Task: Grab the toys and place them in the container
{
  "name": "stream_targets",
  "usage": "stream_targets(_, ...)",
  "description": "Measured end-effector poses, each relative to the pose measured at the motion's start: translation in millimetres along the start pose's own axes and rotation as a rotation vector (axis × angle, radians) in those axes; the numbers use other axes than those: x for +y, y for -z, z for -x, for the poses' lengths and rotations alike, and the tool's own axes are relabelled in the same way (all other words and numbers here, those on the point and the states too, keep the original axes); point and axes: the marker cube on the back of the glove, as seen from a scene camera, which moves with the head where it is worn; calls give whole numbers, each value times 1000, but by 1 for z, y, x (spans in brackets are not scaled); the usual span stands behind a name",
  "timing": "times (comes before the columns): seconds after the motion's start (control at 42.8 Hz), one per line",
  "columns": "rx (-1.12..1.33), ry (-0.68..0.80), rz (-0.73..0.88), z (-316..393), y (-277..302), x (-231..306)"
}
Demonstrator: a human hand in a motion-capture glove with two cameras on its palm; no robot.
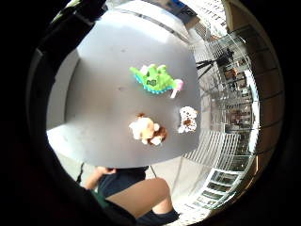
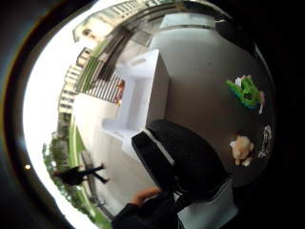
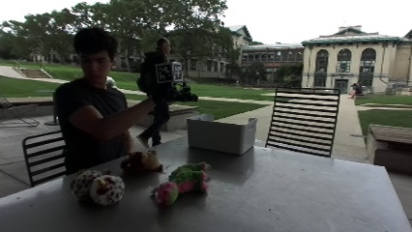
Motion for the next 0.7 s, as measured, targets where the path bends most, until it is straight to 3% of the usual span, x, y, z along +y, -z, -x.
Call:
stream_targets(0.303,31,15,-36,-84,-19,11)
stream_targets(0.7,-18,-135,70,-148,-81,61)
